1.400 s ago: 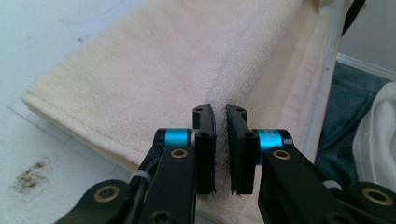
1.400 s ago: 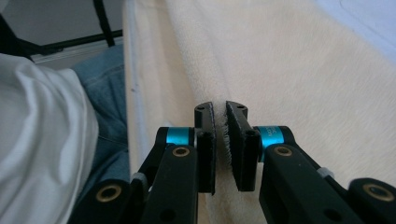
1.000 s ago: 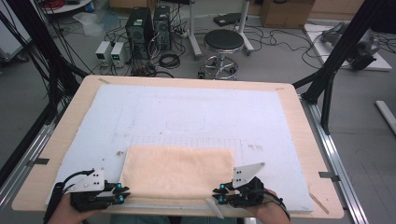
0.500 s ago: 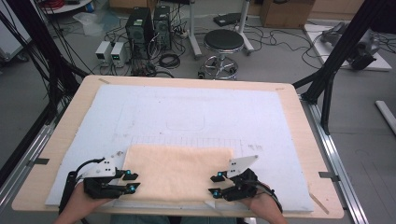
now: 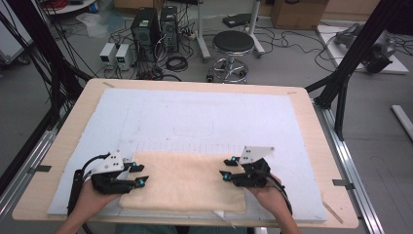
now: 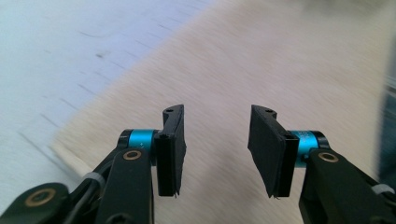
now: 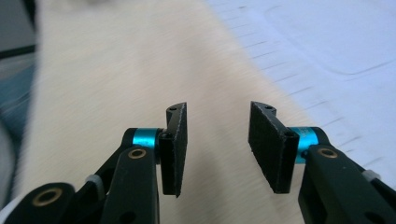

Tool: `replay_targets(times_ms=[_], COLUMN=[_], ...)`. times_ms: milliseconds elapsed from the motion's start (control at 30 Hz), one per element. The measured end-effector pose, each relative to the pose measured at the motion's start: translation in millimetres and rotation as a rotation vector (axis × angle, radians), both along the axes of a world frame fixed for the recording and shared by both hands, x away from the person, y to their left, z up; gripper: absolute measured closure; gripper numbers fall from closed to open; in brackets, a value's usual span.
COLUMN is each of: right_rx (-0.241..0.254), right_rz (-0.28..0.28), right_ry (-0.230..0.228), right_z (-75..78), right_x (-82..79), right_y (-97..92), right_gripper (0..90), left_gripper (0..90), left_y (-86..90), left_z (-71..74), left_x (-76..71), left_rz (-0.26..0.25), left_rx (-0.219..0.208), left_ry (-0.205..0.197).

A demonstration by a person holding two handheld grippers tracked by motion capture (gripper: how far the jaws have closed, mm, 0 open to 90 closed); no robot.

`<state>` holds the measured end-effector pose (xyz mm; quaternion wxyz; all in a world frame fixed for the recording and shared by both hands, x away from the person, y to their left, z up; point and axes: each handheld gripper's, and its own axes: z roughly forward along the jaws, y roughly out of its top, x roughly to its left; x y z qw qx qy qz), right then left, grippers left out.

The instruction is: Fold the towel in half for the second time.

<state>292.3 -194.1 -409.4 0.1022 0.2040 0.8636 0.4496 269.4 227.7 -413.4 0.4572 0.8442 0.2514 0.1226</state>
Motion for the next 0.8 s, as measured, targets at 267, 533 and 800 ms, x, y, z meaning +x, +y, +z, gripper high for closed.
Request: replay_targets(times_ms=[267, 533, 800], right_rx=[-0.065, -0.042, 0.003], right_rz=[-0.070, -0.074, -0.097], right_ry=[0.051, 0.078, 0.017], right_z=[-18.1, -28.5, -14.4], right_x=[26.0, 22.0, 17.4], right_y=[3.5, -9.1, -17.9], right_gripper=[61.0, 60.5, 51.8], left_gripper=[56.4, 56.1, 46.2], left_y=[-2.2, 3.5, 9.3], left_z=[-17.4, -25.5, -13.1], left_x=[26.2, 25.9, 29.3], left_rz=[0.079, 0.072, 0.104], left_rx=[0.040, -0.002, -0.018], left_ry=[0.085, 0.098, 0.045])
